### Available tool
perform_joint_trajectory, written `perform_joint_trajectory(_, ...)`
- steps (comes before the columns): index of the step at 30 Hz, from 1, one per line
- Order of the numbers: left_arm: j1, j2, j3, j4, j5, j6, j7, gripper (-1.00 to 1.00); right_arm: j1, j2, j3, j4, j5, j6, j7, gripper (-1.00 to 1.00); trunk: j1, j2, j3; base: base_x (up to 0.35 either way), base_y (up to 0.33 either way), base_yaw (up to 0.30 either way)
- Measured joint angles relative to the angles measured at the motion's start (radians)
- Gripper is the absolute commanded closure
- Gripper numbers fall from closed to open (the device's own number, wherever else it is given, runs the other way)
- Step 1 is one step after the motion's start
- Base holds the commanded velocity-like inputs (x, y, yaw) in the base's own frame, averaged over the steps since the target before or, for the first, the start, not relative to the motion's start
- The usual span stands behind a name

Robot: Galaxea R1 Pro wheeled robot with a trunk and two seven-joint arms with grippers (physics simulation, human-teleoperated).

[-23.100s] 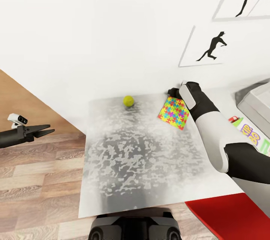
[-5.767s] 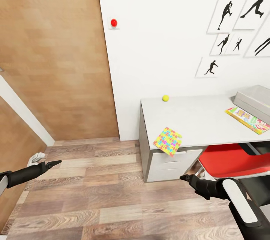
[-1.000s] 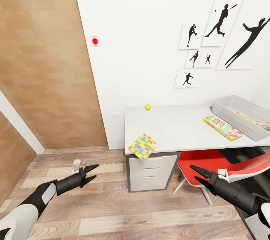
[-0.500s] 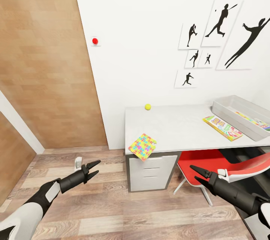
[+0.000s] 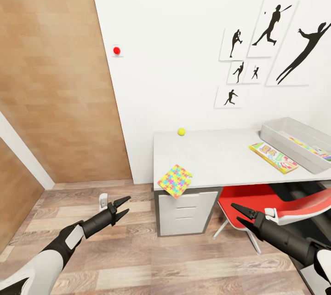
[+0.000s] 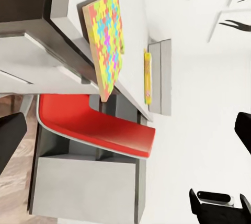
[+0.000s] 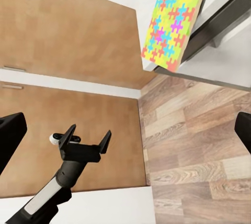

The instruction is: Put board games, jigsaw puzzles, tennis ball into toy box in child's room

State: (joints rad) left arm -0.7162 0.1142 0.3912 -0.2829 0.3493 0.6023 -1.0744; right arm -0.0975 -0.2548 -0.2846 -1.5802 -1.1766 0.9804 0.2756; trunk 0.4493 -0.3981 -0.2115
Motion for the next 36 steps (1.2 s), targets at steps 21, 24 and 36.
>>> perform_joint_trajectory(21,0.001,-0.047,0.0,0.02,0.001,-0.007,0.015,-1.0,-0.001,-0.003,-0.004,0.002,0.002,-0.007,0.0,-1.0,0.012,-0.021,-0.009,0.008,0.004,0.0)
perform_joint_trajectory(24,0.001,-0.072,0.0,0.02,-0.001,-0.007,0.025,-1.0,-0.001,-0.003,-0.004,0.002,0.002,-0.007,0.001,-1.0,0.023,-0.042,-0.019,0.0,0.0,0.0)
perform_joint_trajectory(36,0.001,-0.091,0.002,0.02,0.004,-0.005,0.13,-1.0,-0.002,-0.007,-0.003,0.001,0.002,-0.006,0.001,-1.0,0.069,-0.126,-0.057,0.0,0.0,0.0)
